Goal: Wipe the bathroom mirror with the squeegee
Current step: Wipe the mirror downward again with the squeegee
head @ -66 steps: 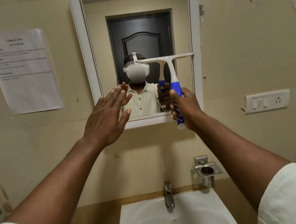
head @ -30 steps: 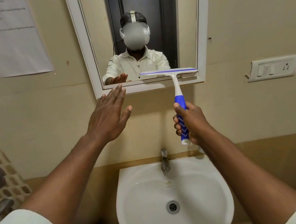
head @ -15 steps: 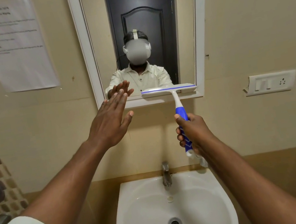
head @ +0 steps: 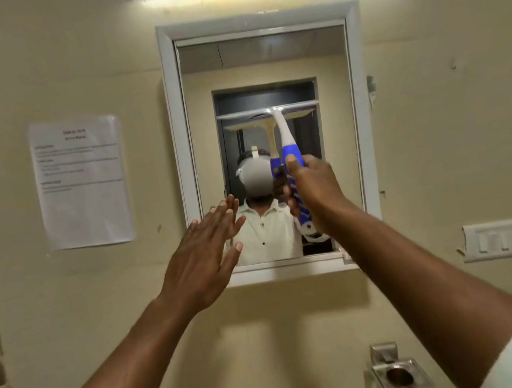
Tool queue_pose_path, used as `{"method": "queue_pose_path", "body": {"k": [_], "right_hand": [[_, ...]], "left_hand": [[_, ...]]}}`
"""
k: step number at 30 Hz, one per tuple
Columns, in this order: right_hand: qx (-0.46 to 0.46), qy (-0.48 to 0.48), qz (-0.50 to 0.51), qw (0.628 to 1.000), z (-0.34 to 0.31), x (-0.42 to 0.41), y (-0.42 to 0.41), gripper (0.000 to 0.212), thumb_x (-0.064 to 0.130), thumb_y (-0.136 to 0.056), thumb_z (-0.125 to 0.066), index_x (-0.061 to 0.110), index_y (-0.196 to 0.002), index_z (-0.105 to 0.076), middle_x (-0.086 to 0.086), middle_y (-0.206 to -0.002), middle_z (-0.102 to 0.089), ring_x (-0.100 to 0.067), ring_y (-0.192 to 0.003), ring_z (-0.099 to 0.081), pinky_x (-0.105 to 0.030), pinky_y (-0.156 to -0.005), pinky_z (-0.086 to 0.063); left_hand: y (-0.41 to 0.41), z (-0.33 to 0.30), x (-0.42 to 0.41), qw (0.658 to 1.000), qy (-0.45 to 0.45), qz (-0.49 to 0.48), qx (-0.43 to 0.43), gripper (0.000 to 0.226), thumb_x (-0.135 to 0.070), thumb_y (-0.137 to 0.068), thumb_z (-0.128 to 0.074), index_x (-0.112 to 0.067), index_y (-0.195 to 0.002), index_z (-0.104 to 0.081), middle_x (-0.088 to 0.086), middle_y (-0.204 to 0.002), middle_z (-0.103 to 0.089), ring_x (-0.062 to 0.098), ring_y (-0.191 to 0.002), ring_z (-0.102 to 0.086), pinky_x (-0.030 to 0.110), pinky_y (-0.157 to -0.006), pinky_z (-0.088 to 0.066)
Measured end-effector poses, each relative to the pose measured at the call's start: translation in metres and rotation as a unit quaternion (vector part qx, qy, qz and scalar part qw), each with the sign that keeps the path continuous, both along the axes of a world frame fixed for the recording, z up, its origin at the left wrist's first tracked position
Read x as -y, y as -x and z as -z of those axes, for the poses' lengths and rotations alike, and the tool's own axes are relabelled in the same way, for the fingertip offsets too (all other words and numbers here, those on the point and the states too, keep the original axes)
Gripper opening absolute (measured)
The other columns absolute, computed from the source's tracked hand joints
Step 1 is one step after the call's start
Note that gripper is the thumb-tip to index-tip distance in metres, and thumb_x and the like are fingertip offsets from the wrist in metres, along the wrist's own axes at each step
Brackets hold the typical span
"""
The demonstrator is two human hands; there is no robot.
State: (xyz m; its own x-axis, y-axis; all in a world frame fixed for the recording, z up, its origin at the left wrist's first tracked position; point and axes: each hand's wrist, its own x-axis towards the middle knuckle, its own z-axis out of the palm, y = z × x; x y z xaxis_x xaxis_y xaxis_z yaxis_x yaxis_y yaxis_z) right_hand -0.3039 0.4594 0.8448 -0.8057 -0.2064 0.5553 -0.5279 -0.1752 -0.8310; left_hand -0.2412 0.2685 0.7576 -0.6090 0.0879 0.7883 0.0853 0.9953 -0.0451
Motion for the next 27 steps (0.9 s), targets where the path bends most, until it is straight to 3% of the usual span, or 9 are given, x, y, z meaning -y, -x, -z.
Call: {"method": "queue_pose_path", "body": {"k": [2, 6, 9, 15, 21, 27], "right_hand": [[-0.017, 0.013, -0.005, 1.0, -0.031, 0.009, 0.005, 0.027, 0.029, -0.099, -0.042, 0.007, -0.113, -0.051, -0.008, -0.076, -0.053, -0.014, -0.058, -0.049, -0.026, -0.053, -0.043], [-0.016, 0.054, -0.053, 0.997, -0.077, 0.024, 0.012, 0.019, 0.029, -0.099, -0.042, 0.013, -0.107, -0.047, -0.005, -0.067, -0.049, -0.012, -0.05, -0.045, -0.024, -0.047, -0.042], [-0.021, 0.072, -0.051, 0.996, -0.093, 0.031, 0.02, 0.022, 0.029, -0.099, -0.041, 0.012, -0.113, -0.044, -0.004, -0.066, -0.048, -0.011, -0.049, -0.044, -0.023, -0.046, -0.041], [-0.05, 0.074, 0.006, 0.996, -0.105, 0.039, 0.04, 0.033, 0.032, -0.098, -0.044, 0.01, -0.122, -0.044, -0.005, -0.068, -0.051, -0.012, -0.05, -0.047, -0.026, -0.051, -0.044], [-0.022, 0.063, -0.037, 0.997, -0.115, 0.037, 0.046, 0.036, 0.033, -0.097, -0.044, 0.008, -0.124, -0.041, -0.004, -0.064, -0.05, -0.013, -0.05, -0.048, -0.029, -0.056, -0.046], [-0.007, 0.053, -0.06, 0.997, -0.109, 0.034, 0.042, 0.036, 0.033, -0.098, -0.044, 0.008, -0.124, -0.041, -0.004, -0.065, -0.049, -0.013, -0.051, -0.048, -0.026, -0.054, -0.046]], "left_hand": [[0.002, -0.007, 0.003, 1.0, 0.007, -0.004, -0.011, 0.061, -0.048, -0.096, -0.028, -0.031, -0.148, 0.0, -0.017, -0.152, 0.001, -0.001, -0.14, 0.002, 0.025, -0.114, 0.001], [0.007, -0.019, 0.012, 0.999, 0.007, -0.006, -0.034, 0.061, -0.051, -0.095, -0.025, -0.03, -0.148, -0.003, -0.018, -0.151, 0.001, -0.005, -0.137, 0.004, 0.02, -0.112, 0.005], [0.01, -0.023, 0.018, 0.999, 0.008, -0.009, -0.041, 0.061, -0.053, -0.094, -0.019, -0.032, -0.147, 0.002, -0.02, -0.151, 0.005, -0.007, -0.138, 0.009, 0.016, -0.11, 0.01], [0.017, -0.024, 0.025, 0.999, 0.014, -0.002, -0.05, 0.061, -0.052, -0.093, -0.018, -0.031, -0.147, 0.0, -0.018, -0.153, 0.003, -0.006, -0.14, 0.004, 0.018, -0.113, 0.006], [0.026, -0.025, 0.022, 0.998, 0.017, 0.009, -0.055, 0.058, -0.051, -0.094, -0.02, -0.034, -0.144, 0.005, -0.021, -0.151, 0.005, -0.009, -0.138, 0.007, 0.012, -0.109, 0.013], [0.031, -0.027, 0.017, 0.998, 0.034, -0.001, -0.048, 0.06, -0.052, -0.093, -0.013, -0.031, -0.147, 0.003, -0.015, -0.154, 0.004, -0.002, -0.142, 0.004, 0.017, -0.112, 0.01]]}}
